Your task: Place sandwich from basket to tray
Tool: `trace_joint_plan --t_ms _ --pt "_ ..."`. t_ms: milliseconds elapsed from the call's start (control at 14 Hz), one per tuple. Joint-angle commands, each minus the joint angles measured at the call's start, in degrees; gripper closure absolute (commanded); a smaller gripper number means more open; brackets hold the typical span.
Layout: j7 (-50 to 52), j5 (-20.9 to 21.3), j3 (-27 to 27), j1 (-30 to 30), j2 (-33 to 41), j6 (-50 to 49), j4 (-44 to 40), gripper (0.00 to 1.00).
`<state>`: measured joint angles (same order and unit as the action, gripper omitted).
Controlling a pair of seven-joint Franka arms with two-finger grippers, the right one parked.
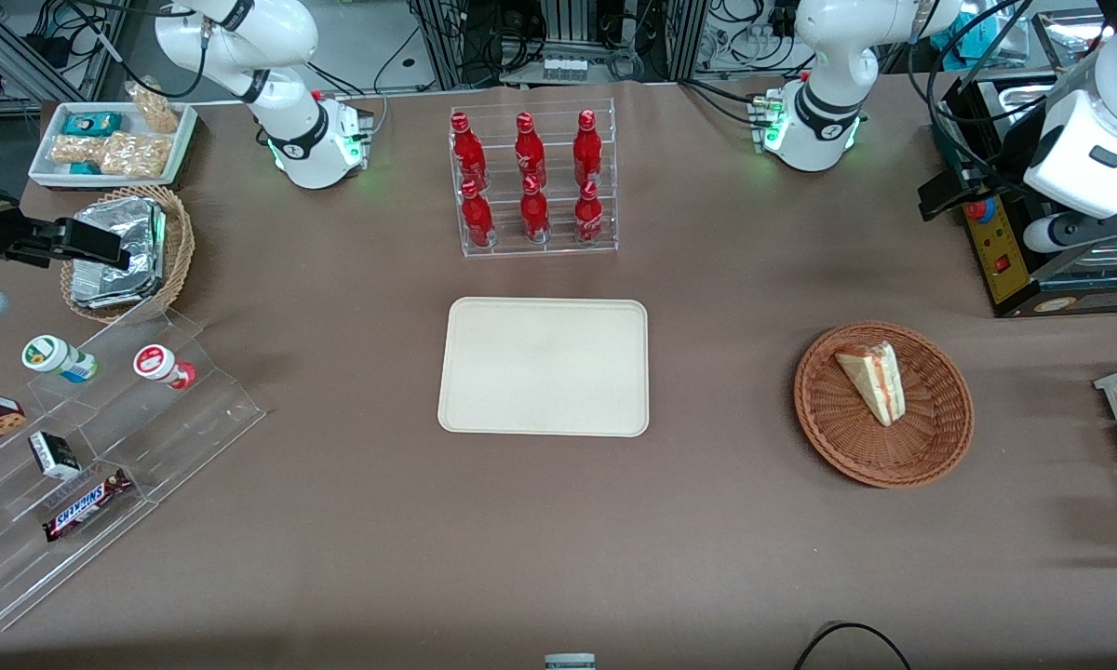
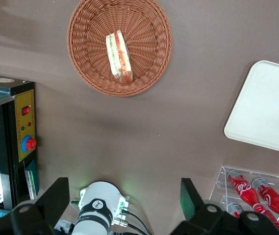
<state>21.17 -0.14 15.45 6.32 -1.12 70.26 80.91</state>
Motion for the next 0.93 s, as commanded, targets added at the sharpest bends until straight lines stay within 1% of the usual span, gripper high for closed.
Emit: trace_joint_plan --t_ms 0,857 --pt "0.01 -0.65 0.28 0.27 0.60 -0.21 0.48 0.00" --pt "0.01 0.05 0.28 0.27 -0.54 -0.30 1.88 0.00"
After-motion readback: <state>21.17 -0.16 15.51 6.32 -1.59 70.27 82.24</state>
